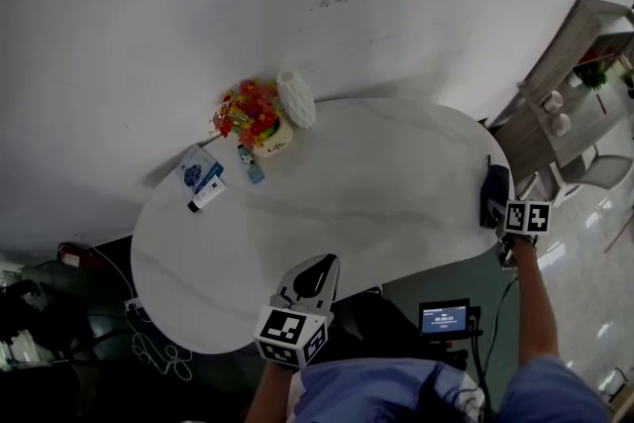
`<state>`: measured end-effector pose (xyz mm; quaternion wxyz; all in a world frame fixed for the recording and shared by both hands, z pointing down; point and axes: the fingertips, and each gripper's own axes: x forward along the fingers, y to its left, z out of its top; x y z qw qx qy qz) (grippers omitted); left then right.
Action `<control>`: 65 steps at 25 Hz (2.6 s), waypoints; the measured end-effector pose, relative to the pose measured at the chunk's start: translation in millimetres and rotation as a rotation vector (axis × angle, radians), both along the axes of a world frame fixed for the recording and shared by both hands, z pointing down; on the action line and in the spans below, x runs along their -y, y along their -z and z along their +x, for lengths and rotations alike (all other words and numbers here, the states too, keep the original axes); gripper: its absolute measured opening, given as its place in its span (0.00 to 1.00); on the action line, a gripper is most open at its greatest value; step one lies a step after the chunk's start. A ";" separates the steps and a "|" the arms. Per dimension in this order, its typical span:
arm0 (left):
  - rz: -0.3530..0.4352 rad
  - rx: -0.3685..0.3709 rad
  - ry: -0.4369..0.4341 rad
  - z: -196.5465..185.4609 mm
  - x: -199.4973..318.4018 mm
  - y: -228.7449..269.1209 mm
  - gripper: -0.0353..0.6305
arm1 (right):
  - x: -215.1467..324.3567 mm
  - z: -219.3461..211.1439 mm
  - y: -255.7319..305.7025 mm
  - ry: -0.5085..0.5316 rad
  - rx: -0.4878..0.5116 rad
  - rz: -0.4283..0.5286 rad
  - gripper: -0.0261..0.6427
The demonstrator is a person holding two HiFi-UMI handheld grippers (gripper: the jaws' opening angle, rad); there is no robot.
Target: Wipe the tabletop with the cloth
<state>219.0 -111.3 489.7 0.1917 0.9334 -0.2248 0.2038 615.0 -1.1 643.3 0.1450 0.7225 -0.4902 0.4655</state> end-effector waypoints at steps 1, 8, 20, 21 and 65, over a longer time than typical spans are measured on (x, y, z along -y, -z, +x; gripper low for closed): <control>0.000 -0.002 0.015 -6.0 1.4 0.0 0.08 | 6.7 -7.7 3.5 0.018 0.001 0.012 0.14; 0.007 -0.015 0.100 -63.2 7.3 3.2 0.08 | 62.2 -94.9 34.7 0.156 0.041 0.104 0.14; 0.028 -0.041 0.249 -229.7 6.2 12.4 0.08 | 141.4 -342.3 70.5 0.450 0.127 0.182 0.14; 0.031 -0.042 0.263 -245.0 4.6 12.7 0.08 | 145.2 -365.3 71.2 0.477 0.139 0.186 0.14; -0.016 -0.010 0.675 -547.9 -67.7 -24.2 0.08 | 77.9 -891.8 -13.7 1.312 0.363 -0.008 0.14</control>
